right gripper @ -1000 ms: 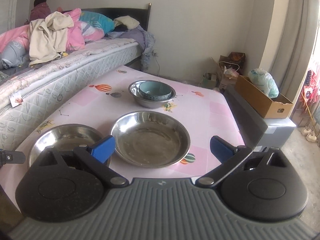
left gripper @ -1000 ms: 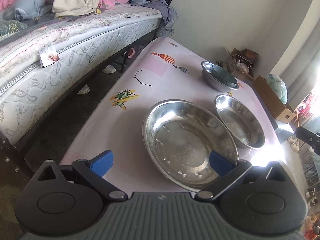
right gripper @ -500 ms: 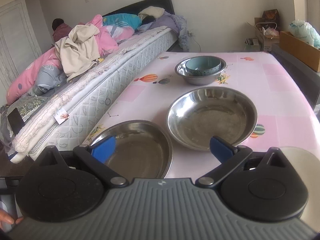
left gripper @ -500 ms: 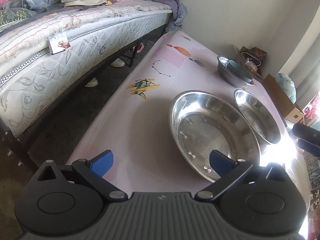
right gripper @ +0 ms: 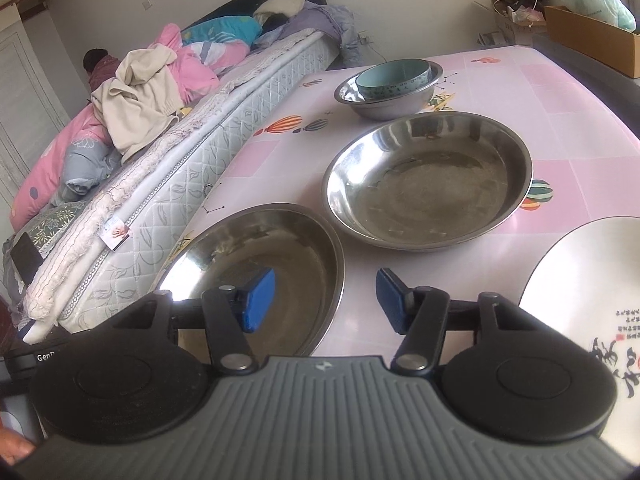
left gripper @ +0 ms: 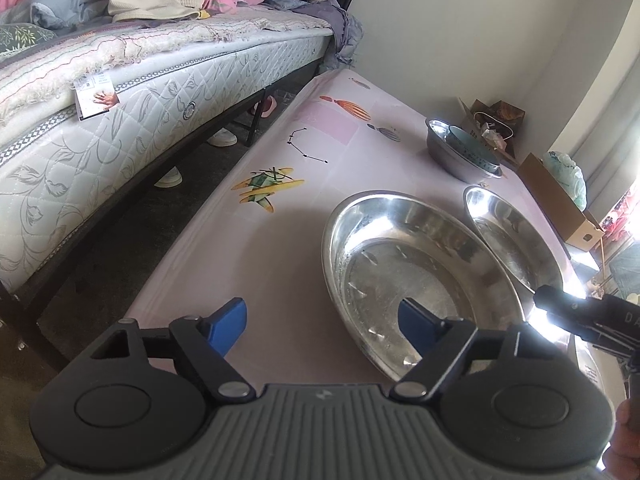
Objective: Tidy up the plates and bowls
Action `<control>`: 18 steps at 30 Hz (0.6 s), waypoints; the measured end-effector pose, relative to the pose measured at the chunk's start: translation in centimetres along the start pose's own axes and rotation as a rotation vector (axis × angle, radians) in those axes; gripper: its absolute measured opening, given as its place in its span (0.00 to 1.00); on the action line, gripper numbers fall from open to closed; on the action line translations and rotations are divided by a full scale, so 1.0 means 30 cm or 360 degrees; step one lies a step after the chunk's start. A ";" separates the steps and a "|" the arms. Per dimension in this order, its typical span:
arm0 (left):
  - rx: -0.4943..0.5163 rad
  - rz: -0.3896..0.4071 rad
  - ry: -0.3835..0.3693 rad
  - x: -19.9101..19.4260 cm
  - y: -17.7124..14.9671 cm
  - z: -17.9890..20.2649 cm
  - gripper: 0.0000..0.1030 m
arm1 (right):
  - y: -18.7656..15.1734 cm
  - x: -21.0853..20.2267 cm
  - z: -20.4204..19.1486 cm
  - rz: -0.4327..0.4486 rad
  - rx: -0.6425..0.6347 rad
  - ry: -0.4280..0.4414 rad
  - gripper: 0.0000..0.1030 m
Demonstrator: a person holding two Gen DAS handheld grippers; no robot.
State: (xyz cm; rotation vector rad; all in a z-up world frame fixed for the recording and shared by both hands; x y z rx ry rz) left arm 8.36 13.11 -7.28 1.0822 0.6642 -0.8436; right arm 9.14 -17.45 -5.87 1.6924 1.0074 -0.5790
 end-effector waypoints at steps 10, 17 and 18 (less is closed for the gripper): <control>0.0076 -0.0044 0.0038 0.058 0.022 0.035 0.41 | 0.022 0.083 0.044 -0.0042 0.0064 -0.0002 0.36; 0.0076 -0.0095 0.0014 0.081 0.034 0.047 0.17 | 0.019 0.149 0.060 -0.0110 0.0123 0.0079 0.20; 0.0075 -0.0096 0.0020 0.083 0.033 0.049 0.17 | 0.014 0.155 0.060 -0.0122 0.0133 0.0102 0.17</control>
Point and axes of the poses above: each gripper's, at about its wrist camera, not at the fingertips, and x roughly the way its jaws point, z to its right, y to its top, the point moved 2 cm from there along x, roughly the way its jaws point, and after that the axes turned 12 degrees about -z, right-handed, at the moved point
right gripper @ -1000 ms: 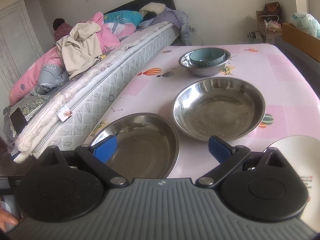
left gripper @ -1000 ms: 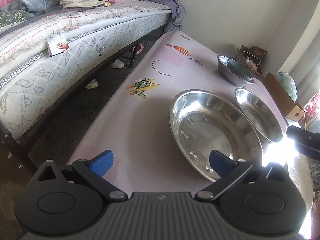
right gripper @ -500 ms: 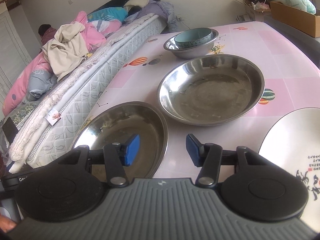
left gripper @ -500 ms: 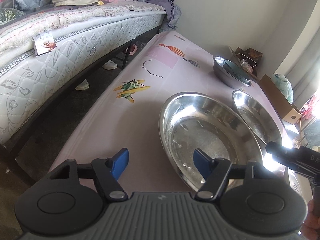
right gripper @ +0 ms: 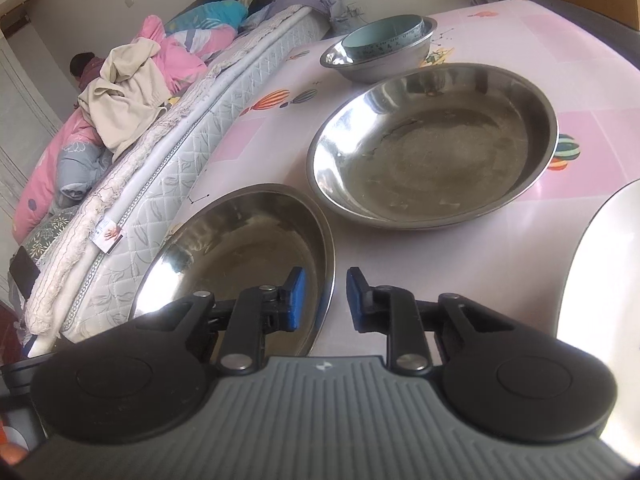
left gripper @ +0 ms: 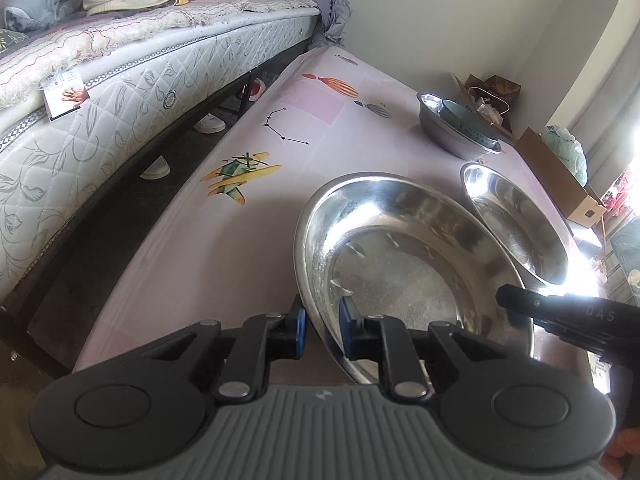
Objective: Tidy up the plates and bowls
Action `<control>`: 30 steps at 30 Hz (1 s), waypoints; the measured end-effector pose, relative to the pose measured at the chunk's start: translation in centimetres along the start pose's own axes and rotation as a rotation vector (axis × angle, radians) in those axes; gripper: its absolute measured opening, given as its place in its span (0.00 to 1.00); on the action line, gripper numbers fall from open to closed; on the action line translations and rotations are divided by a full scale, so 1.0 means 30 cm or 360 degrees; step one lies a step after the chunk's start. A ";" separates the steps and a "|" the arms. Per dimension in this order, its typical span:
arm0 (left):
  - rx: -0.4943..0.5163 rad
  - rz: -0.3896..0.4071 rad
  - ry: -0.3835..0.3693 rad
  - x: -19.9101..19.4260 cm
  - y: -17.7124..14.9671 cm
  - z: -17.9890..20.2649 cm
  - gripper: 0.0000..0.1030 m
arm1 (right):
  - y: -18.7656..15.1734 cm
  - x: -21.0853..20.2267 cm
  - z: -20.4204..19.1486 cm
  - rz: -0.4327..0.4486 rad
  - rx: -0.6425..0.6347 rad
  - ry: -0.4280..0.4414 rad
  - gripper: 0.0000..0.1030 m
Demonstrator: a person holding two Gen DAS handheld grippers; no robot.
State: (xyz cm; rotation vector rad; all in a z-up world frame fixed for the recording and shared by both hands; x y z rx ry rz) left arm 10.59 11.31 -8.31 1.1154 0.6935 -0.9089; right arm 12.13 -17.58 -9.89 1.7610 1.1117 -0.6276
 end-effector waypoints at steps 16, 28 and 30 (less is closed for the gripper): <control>-0.0046 0.0009 -0.0009 -0.072 -0.105 0.045 0.16 | -0.092 -0.053 0.014 -0.0042 -0.0041 0.0086 0.15; -0.0103 0.0008 -0.0052 -0.126 -0.223 0.066 0.17 | -0.188 -0.149 0.062 -0.0069 -0.0076 0.0119 0.15; -0.0097 0.0042 -0.0029 -0.136 -0.227 0.069 0.22 | -0.191 -0.160 0.066 -0.0061 -0.0082 0.0116 0.16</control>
Point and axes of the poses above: each gripper's, at about its wrist camera, not at the fingertips, and x roughly the way its jaws point, z to its right, y to its top, the point moved 2 cm from there along x, roughly the way its jaws point, and after that the axes turned 12 degrees about -z, right-handed, at the moved point
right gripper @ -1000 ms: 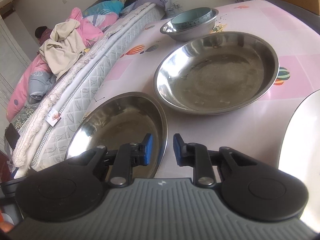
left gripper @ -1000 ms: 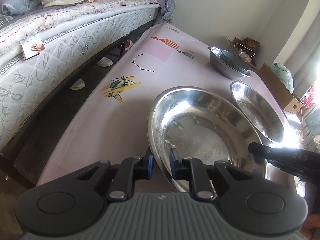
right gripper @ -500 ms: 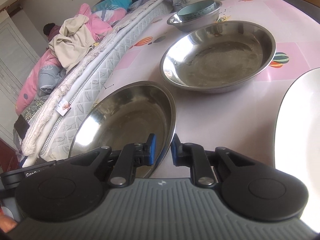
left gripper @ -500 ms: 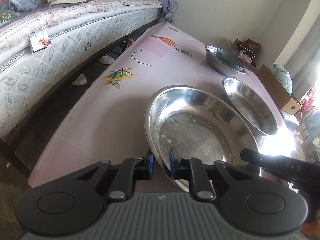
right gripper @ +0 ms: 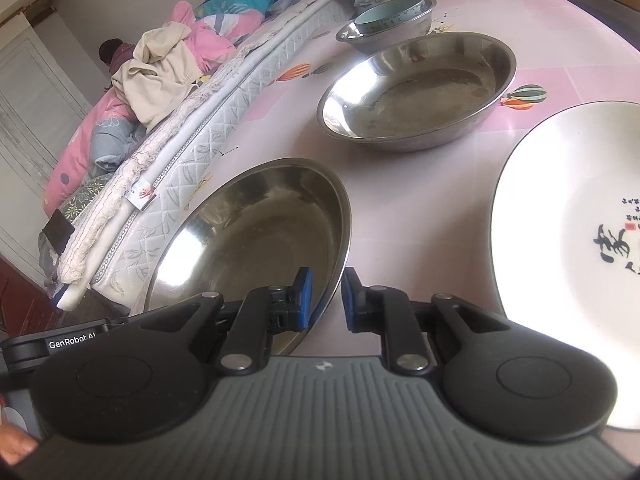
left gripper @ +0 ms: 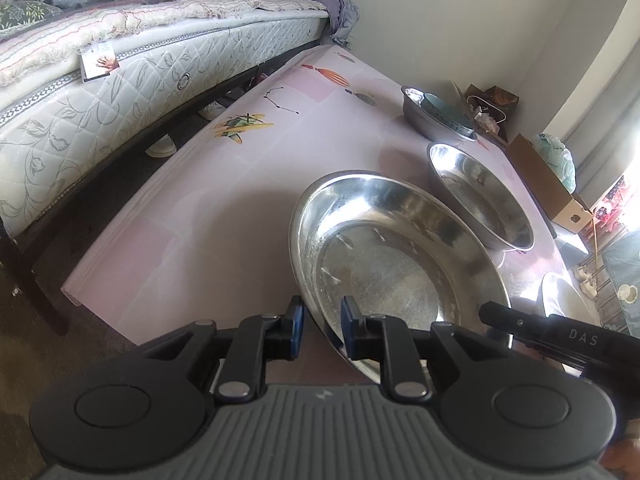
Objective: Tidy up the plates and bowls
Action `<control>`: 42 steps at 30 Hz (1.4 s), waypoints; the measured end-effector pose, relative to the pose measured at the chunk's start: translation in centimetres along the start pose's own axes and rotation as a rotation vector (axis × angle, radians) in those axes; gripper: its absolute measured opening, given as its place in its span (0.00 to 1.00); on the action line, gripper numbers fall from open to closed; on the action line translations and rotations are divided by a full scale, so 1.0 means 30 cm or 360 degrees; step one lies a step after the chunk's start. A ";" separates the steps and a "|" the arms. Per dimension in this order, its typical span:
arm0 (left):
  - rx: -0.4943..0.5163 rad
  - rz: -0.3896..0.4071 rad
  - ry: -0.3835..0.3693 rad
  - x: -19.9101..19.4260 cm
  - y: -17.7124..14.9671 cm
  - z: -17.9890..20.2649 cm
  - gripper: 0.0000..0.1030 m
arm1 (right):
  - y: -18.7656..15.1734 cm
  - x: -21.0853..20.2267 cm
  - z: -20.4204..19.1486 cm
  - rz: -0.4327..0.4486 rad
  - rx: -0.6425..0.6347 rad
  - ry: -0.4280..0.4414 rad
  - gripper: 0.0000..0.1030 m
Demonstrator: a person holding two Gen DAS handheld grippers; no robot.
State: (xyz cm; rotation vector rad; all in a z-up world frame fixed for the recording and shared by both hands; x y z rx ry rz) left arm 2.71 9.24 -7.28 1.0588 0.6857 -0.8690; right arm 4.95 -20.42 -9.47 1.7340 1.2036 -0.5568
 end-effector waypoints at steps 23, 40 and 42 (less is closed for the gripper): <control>0.0084 0.0051 0.0110 0.072 0.080 0.024 0.33 | 0.045 0.032 0.020 0.0039 0.0045 -0.0020 0.20; 0.0022 0.0006 0.0031 0.068 0.069 0.027 0.33 | 0.053 0.030 0.001 0.0050 0.0012 -0.0028 0.22; 0.0024 -0.0001 0.0024 0.065 0.062 0.032 0.33 | 0.051 0.025 0.002 0.0051 0.0015 -0.0033 0.23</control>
Point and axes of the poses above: each gripper's, at about its wrist camera, not at the fingertips, and x roughly the way its jaws point, z to its right, y to its top, the point moved 2 cm from there along x, roughly the way its jaws point, and after that the axes turned 12 degrees about -z, right-handed, at the moved point
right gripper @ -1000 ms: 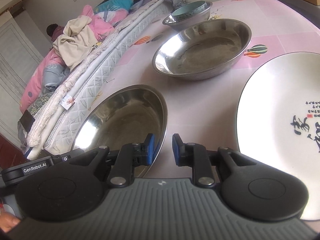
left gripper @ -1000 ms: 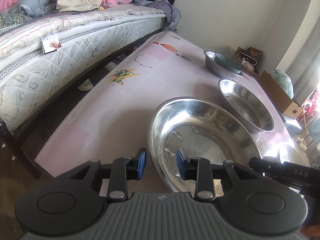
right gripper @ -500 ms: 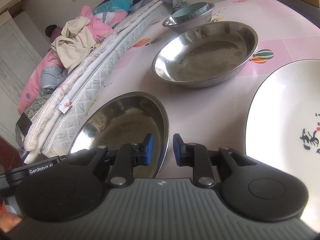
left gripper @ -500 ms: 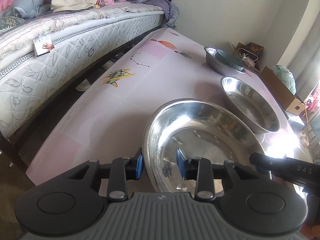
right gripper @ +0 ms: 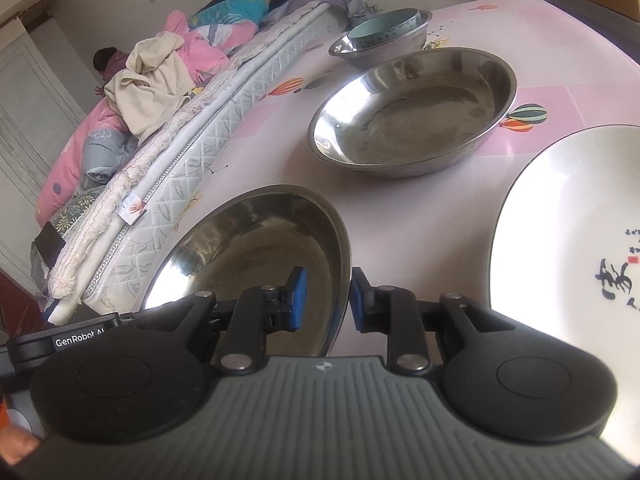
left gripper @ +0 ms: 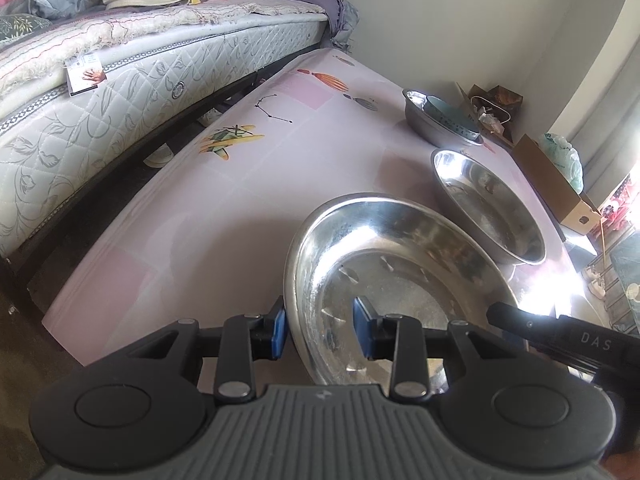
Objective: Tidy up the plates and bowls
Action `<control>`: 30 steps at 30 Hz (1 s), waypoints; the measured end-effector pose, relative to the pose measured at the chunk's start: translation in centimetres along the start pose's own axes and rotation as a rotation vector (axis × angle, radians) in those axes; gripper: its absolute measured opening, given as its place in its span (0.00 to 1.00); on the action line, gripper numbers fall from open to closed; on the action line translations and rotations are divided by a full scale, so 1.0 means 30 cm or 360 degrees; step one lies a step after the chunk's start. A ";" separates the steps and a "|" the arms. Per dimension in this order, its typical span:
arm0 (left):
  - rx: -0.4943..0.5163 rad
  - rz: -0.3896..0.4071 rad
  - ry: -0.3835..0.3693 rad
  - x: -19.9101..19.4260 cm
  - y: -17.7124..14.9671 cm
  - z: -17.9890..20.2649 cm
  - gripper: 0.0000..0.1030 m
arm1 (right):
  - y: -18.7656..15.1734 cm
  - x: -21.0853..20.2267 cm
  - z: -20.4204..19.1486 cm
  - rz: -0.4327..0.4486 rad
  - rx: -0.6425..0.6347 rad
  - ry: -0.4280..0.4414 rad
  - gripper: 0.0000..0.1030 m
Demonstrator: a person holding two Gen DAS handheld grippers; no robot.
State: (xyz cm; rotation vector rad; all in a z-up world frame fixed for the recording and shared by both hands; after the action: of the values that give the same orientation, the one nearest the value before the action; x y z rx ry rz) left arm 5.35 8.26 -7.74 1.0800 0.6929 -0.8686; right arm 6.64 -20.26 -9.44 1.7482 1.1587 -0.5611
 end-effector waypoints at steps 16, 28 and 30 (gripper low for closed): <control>0.0025 -0.0019 -0.0003 -0.005 -0.020 0.003 0.33 | -0.004 -0.013 0.010 0.0000 0.0002 0.0006 0.24; 0.0111 0.0012 0.0106 0.022 0.013 0.010 0.32 | 0.000 -0.016 0.007 0.0023 -0.0012 -0.0037 0.23; 0.0119 0.0014 0.0109 0.024 0.016 0.011 0.32 | -0.002 -0.011 0.006 0.0024 -0.0007 -0.0042 0.23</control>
State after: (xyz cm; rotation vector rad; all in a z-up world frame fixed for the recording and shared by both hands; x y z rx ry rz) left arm 6.15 7.87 -8.01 1.1831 0.7170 -0.8589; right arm 6.46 -20.57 -9.30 1.7395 1.1265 -0.5704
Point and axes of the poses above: each gripper's, at about its wrist camera, not at the fingertips, and x roughly the way its jaws point, z to its right, y to its top, the point moved 2 cm from there along x, roughly the way its jaws point, and after that the axes turned 12 degrees about -z, right-handed, at the moved point
